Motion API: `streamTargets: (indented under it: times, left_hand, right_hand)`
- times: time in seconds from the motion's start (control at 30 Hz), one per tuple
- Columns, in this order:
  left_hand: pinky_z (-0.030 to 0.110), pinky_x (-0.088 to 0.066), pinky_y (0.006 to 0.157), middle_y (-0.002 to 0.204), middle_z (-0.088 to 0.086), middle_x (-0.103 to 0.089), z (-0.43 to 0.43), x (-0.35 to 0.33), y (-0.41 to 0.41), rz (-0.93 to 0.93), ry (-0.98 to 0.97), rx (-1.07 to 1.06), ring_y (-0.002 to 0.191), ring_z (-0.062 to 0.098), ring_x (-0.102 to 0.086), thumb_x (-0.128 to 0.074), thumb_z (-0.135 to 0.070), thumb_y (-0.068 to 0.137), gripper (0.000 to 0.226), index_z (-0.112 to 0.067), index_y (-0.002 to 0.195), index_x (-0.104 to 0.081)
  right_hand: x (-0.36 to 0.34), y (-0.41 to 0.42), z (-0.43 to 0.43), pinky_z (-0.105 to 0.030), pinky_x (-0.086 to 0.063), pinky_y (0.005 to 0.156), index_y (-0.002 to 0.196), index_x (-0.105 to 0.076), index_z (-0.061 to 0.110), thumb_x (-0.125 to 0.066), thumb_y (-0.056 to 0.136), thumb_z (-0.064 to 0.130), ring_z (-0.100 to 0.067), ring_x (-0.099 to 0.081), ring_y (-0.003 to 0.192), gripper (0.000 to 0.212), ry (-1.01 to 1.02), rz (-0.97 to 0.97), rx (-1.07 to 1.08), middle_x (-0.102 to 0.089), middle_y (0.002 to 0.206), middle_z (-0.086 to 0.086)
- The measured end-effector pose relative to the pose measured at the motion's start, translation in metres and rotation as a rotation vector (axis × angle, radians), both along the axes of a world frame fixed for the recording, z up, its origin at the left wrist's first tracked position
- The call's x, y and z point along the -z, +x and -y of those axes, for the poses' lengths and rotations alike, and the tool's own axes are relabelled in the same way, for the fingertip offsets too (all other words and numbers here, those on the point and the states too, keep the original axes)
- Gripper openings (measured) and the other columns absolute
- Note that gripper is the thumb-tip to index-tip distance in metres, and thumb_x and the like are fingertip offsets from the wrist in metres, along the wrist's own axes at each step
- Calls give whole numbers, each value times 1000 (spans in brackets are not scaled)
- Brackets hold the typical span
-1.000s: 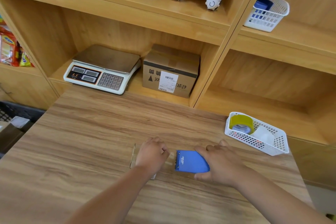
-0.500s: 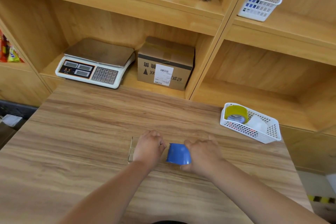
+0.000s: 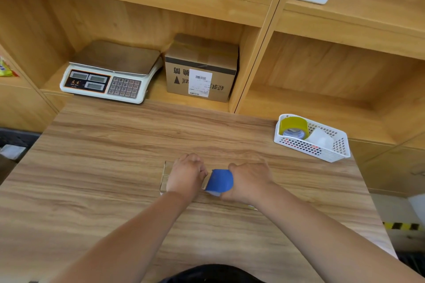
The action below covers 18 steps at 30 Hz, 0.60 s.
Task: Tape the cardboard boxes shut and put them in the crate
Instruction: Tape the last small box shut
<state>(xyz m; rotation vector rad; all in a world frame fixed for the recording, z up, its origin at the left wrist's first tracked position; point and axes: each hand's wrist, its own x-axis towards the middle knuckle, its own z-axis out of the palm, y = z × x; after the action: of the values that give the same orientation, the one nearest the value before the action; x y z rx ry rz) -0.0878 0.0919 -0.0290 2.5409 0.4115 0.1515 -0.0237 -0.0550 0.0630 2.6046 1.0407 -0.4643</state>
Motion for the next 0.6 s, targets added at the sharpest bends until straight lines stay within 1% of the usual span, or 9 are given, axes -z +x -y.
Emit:
streamTargets:
  times: [0.07,0.17,0.23,0.3,0.37,0.4,0.47,0.53,0.6]
  left_hand:
    - [26,-30,94,113,-2,-57,1,-1,0,-12,3,12,108,18,-45,-51,-18,92,20,-15,81,-68]
    - [30,-34,92,107,1,-60,-1,-1,-1,-9,-23,-22,105,21,-49,-51,-19,89,23,-13,77,-69]
    - [32,-36,93,105,1,-62,-3,-2,-2,5,-49,-42,103,23,-50,-53,-17,87,22,-13,74,-71]
    - [30,-33,94,109,-1,-62,-3,-3,-2,1,-55,-36,107,20,-49,-56,-14,88,20,-15,76,-71]
    - [29,-32,95,112,-2,-61,-2,-4,-2,1,-60,-34,108,18,-48,-56,-15,90,20,-17,78,-72]
    - [29,-32,95,113,-3,-61,-2,-4,-2,-1,-67,-38,108,17,-47,-55,-16,90,20,-18,78,-72]
    - [28,-31,96,114,-5,-60,-2,-4,-2,-6,-98,-50,108,15,-47,-56,-17,90,20,-20,78,-72]
    - [27,-31,96,114,-5,-61,-1,-5,-2,2,-135,-68,108,13,-46,-59,-17,89,18,-19,77,-72]
    - [24,-31,94,112,-6,-61,0,-7,-2,11,-163,-80,107,11,-46,-58,-15,89,19,-19,78,-73]
  right_hand:
    - [-3,1,0,-40,-37,93,105,-55,24,-40,75,75,-22,-57,103,61,6,-25,9,-63,102,4]
    - [2,9,6,-35,-37,85,106,-57,25,-43,74,72,-22,-57,105,59,-10,-24,36,-63,105,5]
    - [10,19,18,-35,-34,81,105,-57,27,-47,71,72,-21,-59,104,57,8,30,68,-64,107,6]
    - [17,29,34,-34,-34,79,110,-54,27,-52,72,73,-19,-60,102,60,27,92,100,-65,107,6]
    - [34,40,52,-33,-37,75,113,-54,21,-59,72,72,-22,-64,90,66,63,258,72,-67,100,1]
    - [43,43,59,-33,-40,69,107,-60,15,-71,67,65,-25,-65,75,65,98,344,59,-68,87,-5]
    - [66,49,72,-34,-43,53,86,-68,4,-92,48,40,-28,-58,49,58,187,458,70,-61,62,-11]
    - [88,52,81,-35,-46,47,83,-68,-2,-95,43,23,-30,-56,47,55,255,441,115,-57,59,-13]
    - [100,52,86,-36,-48,45,85,-67,-4,-94,42,15,-31,-56,47,54,290,395,162,-57,59,-14]
